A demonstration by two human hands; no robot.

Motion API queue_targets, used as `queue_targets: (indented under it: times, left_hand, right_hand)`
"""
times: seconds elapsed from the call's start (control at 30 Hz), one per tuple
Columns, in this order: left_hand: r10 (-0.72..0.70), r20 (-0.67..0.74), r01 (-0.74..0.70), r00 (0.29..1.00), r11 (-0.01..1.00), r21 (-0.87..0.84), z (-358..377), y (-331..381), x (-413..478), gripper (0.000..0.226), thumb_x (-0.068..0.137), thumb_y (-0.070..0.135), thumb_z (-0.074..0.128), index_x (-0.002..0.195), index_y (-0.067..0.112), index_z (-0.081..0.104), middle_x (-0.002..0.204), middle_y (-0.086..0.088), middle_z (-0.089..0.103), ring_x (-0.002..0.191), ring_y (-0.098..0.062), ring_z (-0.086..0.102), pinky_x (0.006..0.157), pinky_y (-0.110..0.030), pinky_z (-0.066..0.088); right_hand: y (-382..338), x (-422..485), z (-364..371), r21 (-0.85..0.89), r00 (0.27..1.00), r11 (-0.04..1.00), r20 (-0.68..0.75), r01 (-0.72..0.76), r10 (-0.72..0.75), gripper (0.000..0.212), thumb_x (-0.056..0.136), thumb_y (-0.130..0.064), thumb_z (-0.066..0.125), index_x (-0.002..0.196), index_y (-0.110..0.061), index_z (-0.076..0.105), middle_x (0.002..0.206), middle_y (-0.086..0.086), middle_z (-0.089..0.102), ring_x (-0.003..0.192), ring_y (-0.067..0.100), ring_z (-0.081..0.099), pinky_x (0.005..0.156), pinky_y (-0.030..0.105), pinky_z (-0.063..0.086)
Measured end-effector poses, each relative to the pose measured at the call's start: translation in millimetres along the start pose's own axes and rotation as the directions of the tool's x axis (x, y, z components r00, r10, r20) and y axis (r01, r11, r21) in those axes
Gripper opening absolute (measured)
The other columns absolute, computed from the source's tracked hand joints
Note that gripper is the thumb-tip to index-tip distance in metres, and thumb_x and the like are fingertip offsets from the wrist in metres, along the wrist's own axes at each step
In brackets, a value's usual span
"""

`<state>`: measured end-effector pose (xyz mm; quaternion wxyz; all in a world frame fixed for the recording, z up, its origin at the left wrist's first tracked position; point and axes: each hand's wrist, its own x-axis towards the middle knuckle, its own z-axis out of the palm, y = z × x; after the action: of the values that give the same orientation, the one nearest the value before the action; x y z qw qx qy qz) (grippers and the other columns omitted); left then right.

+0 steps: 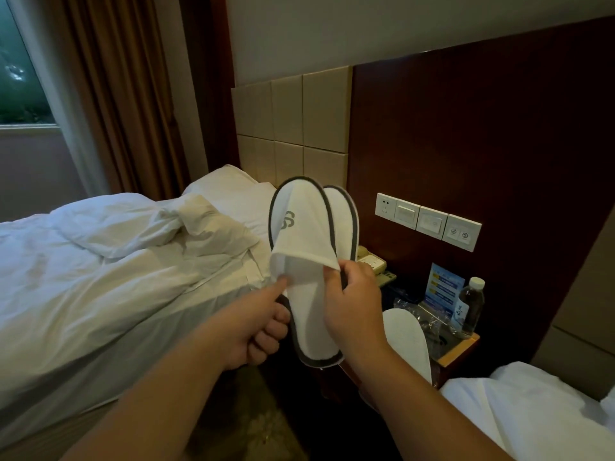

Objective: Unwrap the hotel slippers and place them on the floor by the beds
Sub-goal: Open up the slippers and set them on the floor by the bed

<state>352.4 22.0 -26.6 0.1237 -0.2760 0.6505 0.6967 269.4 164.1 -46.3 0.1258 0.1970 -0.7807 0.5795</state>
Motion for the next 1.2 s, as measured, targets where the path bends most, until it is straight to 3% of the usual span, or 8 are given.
queue_targets:
  times: [0.07,0.13,0.4,0.63,0.73,0.87,1.07,1.2]
  left_hand:
    - [0.037,0.217,0.052,0.975,0.919,-0.391,-10,4,-8,0.062,0.091,0.072,0.036,0.056,0.021,0.041,0.042,0.008,0.031,0.030,-0.008,0.025,0.039,-0.014,0.011]
    - [0.149,0.213,-0.007,0.966,0.833,-0.553,-16,7,-12,0.058,0.096,0.065,0.036,0.065,0.018,0.049,0.043,0.008,0.033,0.030,-0.008,0.029,0.036,-0.015,0.016]
    - [0.447,0.082,-0.403,0.891,0.860,-0.312,12,10,-26,0.029,0.096,0.024,0.052,0.117,0.018,0.071,0.073,-0.003,0.064,0.052,-0.013,0.056,0.043,-0.022,0.040]
    - [0.563,-0.338,-0.654,0.754,0.598,-0.463,30,29,-24,0.022,0.105,0.015,0.042,0.101,0.017,0.063,0.076,0.002,0.066,0.064,-0.008,0.063,0.054,-0.023,0.051]
    - [0.669,-0.494,-0.825,0.555,0.518,-0.225,39,27,-20,0.031,0.102,0.007,0.045,0.096,0.026,0.068,0.084,0.011,0.072,0.079,-0.007,0.066,0.065,-0.019,0.054]
    - [0.932,-0.348,-0.657,0.100,0.325,0.680,41,12,-13,0.023,0.093,-0.004,0.055,0.107,0.010,0.065,0.121,-0.010,0.061,0.110,-0.017,0.058,0.087,0.000,0.041]
    - [0.929,-0.125,-0.518,0.350,0.303,0.800,27,27,-12,0.053,0.087,-0.006,0.053,0.140,-0.004,0.047,0.139,-0.022,0.051,0.127,-0.033,0.048,0.104,-0.024,0.033]
    - [0.908,-0.120,-0.518,0.402,0.334,0.788,31,36,-17,0.047,0.088,-0.004,0.052,0.136,-0.001,0.050,0.128,-0.019,0.059,0.113,-0.030,0.058,0.097,-0.035,0.051]
  right_hand:
    - [-3,-1,-1,-0.013,1.000,1.000,-0.006,0.021,-0.021,0.011,0.098,-0.042,0.046,0.098,-0.035,0.054,0.106,-0.008,0.049,0.087,-0.001,0.049,0.069,0.013,0.038]
    - [-5,-3,-1,-0.026,0.999,0.999,0.012,0.042,-0.042,0.011,0.098,-0.040,0.047,0.100,-0.034,0.055,0.106,-0.009,0.048,0.087,0.001,0.050,0.070,0.013,0.039]
    - [-17,-6,5,0.022,0.998,0.998,-0.014,0.063,-0.063,0.017,0.097,-0.035,0.048,0.103,-0.025,0.060,0.109,-0.004,0.051,0.091,0.004,0.055,0.075,0.017,0.047]
    - [-27,-7,1,0.010,0.996,0.999,0.077,0.032,-0.033,0.020,0.097,-0.039,0.047,0.106,-0.025,0.060,0.110,-0.004,0.049,0.092,0.005,0.051,0.080,0.027,0.049]
    - [-33,-5,4,-0.001,0.993,0.999,0.114,0.037,-0.037,0.022,0.096,-0.036,0.050,0.103,-0.020,0.063,0.105,-0.002,0.051,0.090,0.008,0.051,0.078,0.026,0.047]
    - [-39,-1,3,-0.023,0.985,0.997,0.162,0.069,-0.064,0.018,0.095,-0.026,0.048,0.093,-0.016,0.063,0.101,0.000,0.051,0.083,0.004,0.050,0.068,0.018,0.042]
    - [-39,-3,2,-0.103,0.974,0.994,0.225,0.048,-0.024,0.018,0.091,-0.025,0.050,0.074,-0.022,0.050,0.092,0.003,0.052,0.073,0.010,0.046,0.065,0.028,0.035]
    - [-40,0,-2,-0.041,0.975,0.999,0.223,0.024,-0.015,0.024,0.090,-0.029,0.051,0.068,-0.020,0.049,0.084,0.005,0.053,0.070,0.015,0.049,0.056,0.027,0.034]
